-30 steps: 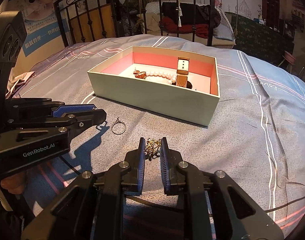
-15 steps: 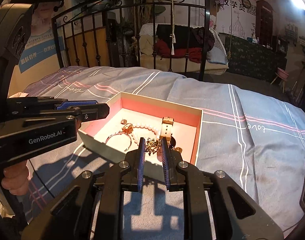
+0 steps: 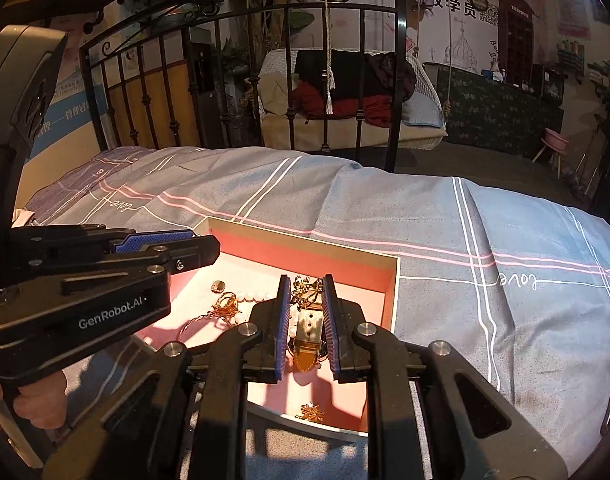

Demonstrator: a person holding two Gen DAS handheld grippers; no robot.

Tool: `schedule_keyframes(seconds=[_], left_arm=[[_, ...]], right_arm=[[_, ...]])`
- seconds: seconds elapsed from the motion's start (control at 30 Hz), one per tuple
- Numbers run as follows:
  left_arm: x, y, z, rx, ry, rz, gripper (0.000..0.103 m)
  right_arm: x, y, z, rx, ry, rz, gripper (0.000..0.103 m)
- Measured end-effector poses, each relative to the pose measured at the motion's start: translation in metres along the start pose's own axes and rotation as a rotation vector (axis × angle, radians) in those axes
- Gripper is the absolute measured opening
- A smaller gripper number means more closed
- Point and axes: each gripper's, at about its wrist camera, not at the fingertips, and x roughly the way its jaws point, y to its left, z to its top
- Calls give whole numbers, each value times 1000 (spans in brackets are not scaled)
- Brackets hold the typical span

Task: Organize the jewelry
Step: 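Carry the silver ring and gold chain into the box and open both tools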

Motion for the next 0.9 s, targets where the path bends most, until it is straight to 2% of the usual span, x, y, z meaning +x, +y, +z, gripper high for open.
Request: schedule_keyframes(seconds=[0.3, 0.7, 0.73, 0.77, 0.8, 0.83, 0.9], left_arm=[[16, 5, -3, -3, 42, 15, 18], [19, 7, -4, -11, 52, 28, 18], [18, 9, -4, -19, 53, 30, 22], [17, 11, -3, -31, 54, 30, 34], [15, 13, -3, -44, 52, 29, 42], [12, 15, -2, -56, 41, 28, 53], [3, 15, -1, -62, 21, 21, 59]], right_arm=[[13, -3, 0, 6, 22, 2, 17], [19, 1, -9, -12, 49, 9, 17], [19, 2, -10, -15, 52, 6, 21], [18, 2, -11, -18, 52, -2, 27], [16, 2, -11, -18, 47, -7, 41], [13, 2, -12, -15, 34, -11, 51], [6, 2, -12, -11, 21, -17, 53]])
